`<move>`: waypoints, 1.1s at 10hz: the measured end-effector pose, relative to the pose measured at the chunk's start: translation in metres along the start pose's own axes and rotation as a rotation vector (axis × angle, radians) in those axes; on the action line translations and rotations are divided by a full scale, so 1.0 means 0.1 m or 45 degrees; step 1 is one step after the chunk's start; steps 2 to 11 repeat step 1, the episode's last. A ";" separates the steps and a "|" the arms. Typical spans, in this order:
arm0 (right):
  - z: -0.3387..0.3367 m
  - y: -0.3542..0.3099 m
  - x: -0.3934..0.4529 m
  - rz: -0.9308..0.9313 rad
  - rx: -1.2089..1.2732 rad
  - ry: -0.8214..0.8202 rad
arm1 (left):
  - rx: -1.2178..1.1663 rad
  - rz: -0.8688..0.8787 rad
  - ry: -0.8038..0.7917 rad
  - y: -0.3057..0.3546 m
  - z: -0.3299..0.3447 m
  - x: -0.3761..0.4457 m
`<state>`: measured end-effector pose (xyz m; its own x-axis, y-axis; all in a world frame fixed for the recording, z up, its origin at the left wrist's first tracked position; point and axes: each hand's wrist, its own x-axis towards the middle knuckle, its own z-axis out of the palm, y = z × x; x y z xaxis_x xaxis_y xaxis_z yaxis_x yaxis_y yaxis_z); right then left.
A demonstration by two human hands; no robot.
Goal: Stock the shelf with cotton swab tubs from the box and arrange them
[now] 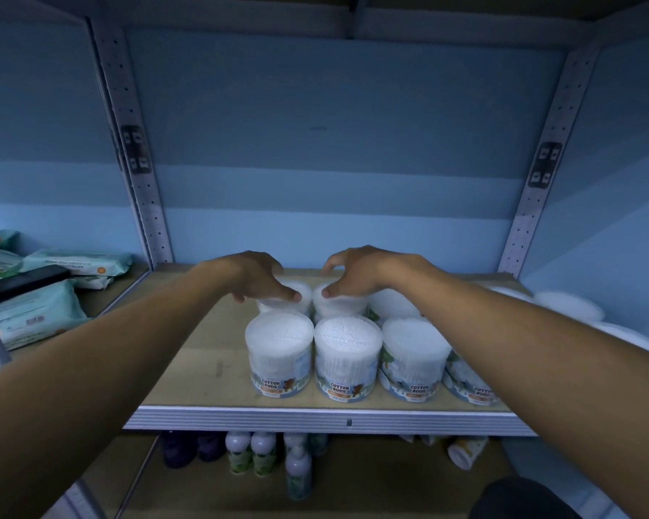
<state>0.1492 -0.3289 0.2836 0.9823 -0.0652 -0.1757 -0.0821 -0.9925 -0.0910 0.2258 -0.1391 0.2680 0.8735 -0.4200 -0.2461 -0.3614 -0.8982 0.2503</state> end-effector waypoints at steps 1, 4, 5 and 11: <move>-0.12 0.12 -0.21 -0.133 0.131 0.226 | 0.066 0.162 0.326 -0.21 0.04 -0.16; -0.12 0.12 -0.21 -0.133 0.131 0.226 | 0.066 0.162 0.326 -0.21 0.04 -0.16; -0.12 0.12 -0.21 -0.133 0.131 0.226 | 0.066 0.162 0.326 -0.21 0.04 -0.16; -0.12 0.12 -0.21 -0.133 0.131 0.226 | 0.066 0.162 0.326 -0.21 0.04 -0.16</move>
